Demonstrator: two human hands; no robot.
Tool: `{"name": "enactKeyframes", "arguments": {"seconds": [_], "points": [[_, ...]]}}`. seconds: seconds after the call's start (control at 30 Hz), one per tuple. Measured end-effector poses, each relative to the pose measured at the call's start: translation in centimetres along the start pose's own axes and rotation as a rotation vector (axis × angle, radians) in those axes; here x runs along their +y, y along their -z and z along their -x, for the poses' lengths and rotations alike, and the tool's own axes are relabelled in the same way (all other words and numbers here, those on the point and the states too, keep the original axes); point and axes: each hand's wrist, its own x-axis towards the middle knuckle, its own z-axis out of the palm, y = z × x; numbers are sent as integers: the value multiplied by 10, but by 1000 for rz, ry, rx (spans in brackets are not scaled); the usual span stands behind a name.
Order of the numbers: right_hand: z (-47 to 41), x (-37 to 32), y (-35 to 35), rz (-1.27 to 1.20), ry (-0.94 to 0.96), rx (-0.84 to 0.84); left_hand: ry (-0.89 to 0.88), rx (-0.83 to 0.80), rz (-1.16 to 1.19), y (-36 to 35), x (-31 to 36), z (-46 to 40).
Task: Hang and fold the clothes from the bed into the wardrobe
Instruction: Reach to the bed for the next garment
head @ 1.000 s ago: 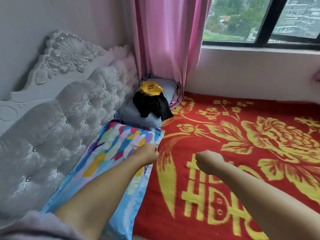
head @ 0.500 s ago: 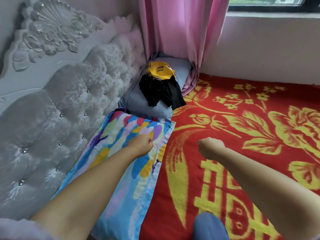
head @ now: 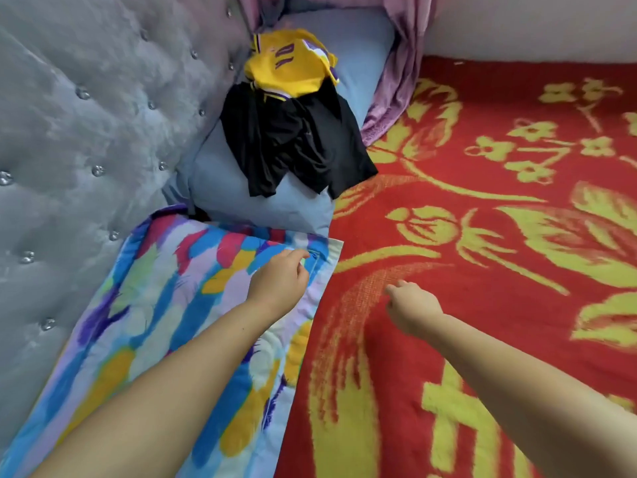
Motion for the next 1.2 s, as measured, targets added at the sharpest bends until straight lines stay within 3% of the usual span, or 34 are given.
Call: {"name": "enactKeyframes", "arguments": {"seconds": [0.1,0.23,0.37,0.63,0.97,1.1,1.2], "points": [[-55,25,-33,49,71,-7,-27,-25,-92,-22,-3,-58],[-82,46,-86,39,212,380,-50,50,-303,-49,-2,-130],[-82,49,-93,1,229,499,-193,191,-601,-60,-4,-177],[-85,46,-93,8,236,562,-156,205,-472,-30,-7,-245],[-86,45,-95,28,207,562,20,191,-207,-56,-14,-143],[-65,31,-91,5,60,403,71,59,1,-76,-5,-61],[-27,0,-89,-162,7,268,39,-85,130,-81,4,10]]}}
